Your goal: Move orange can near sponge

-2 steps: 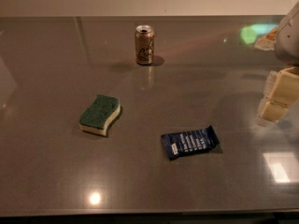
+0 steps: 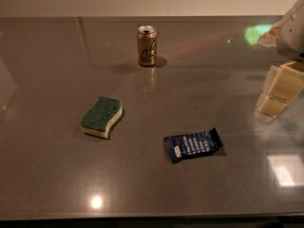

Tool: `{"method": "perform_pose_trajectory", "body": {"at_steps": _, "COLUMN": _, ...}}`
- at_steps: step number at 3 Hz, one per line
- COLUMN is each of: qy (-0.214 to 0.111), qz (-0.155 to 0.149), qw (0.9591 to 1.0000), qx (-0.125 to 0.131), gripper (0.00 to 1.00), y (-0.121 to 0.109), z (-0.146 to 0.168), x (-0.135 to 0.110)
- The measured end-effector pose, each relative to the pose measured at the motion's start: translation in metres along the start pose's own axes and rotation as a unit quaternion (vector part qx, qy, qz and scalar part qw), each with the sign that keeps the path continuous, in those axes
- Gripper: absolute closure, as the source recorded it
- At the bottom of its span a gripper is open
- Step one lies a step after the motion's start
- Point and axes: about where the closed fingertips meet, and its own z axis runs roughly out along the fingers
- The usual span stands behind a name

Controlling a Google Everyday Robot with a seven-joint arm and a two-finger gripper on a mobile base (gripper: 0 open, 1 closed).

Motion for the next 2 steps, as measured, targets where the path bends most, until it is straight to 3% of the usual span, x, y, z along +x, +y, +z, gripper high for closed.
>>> {"method": "perform_pose_trajectory", "body": {"at_steps": 1, "qy": -0.044, "qz": 0.014, "qw": 0.9988, "qx": 0.014, "gripper": 0.0, "y": -0.024, "z": 0.004, "x": -0.017}}
{"method": "perform_pose_trajectory", "body": {"at_steps": 2, "qy": -0.096, "qz": 0.028, "qw": 0.9943, "qx": 0.036, "gripper": 0.0, "y": -0.057, "z": 0.01, "x": -0.043}}
